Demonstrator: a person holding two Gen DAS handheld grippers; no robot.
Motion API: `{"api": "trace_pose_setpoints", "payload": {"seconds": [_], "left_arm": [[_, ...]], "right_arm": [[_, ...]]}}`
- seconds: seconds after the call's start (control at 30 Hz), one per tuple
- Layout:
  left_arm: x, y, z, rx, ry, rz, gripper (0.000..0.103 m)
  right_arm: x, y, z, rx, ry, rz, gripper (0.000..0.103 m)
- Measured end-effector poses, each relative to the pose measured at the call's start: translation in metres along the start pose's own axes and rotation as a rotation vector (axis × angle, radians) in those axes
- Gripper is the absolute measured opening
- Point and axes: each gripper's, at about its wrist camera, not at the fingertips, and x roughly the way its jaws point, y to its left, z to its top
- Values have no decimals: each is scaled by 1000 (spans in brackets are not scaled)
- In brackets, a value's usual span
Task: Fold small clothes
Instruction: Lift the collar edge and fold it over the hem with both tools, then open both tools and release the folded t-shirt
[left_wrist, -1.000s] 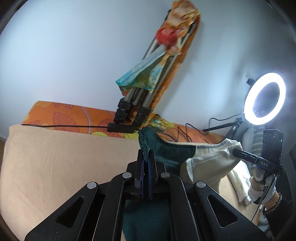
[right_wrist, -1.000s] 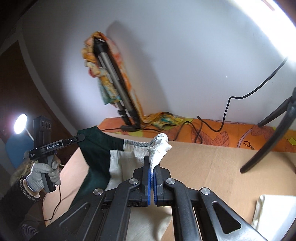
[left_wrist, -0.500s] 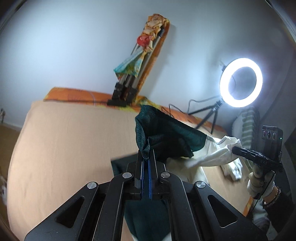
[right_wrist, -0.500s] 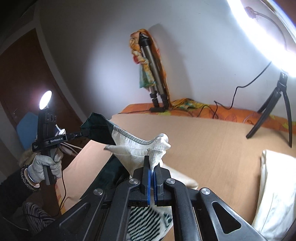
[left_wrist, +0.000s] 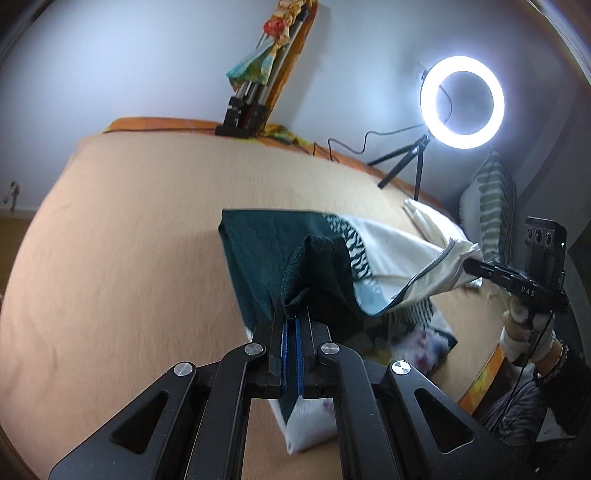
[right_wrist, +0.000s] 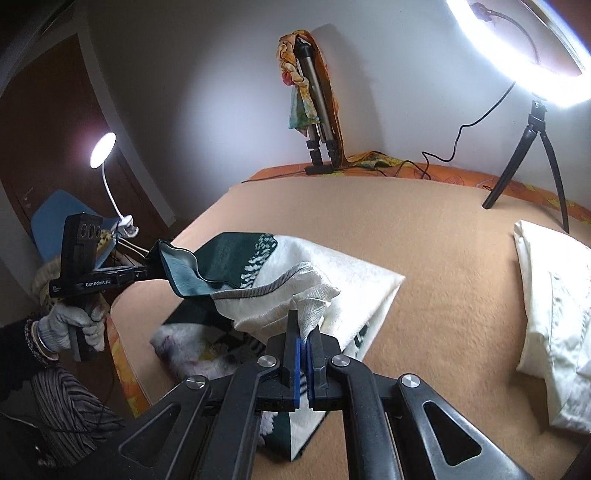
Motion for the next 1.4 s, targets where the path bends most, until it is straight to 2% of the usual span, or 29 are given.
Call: {"api": "trace_pose_setpoints", "payload": {"seconds": [0.23,0.4,0.6,0.7,0.77,0.9,0.97,1.03,1.1,1.2,1.3,1.4], "left_arm": [[0,-4,-22,53,45,11,2],[-10,-15,-38,142,68,37,2],[-23,-22,-55,220,100,62,7],[-29,-24,-61,235,119,66,8],[-37,-24,-65,235,114,67,8],[-53,-18,-65,173,87,41,8],[-58,-13,-62,122,65,28,12],[-59,-5,-58,48,46,4,27],[-54,-1,-53,-3,34,-2,28],[-37,-7,-47,33,43,10,28],[-14,-17,-47,79,88,2,28],[4,-38,-57,186,147,0,28]], "right_arm": [[-4,14,-27,-88,18,-49,0],[-11,22,-43,-152,32,-98,0],[-20,31,-59,-224,63,-154,7],[-29,33,-66,-235,73,-156,15],[-39,33,-70,-220,66,-133,19],[-59,30,-75,-148,35,-85,25],[-64,19,-75,-82,10,-67,34],[-61,4,-73,34,23,-45,36],[-51,-8,-73,118,49,-41,36],[-35,-17,-76,187,101,-43,36],[-19,-25,-80,240,145,-45,35],[-11,-25,-82,241,160,-34,27]]}}
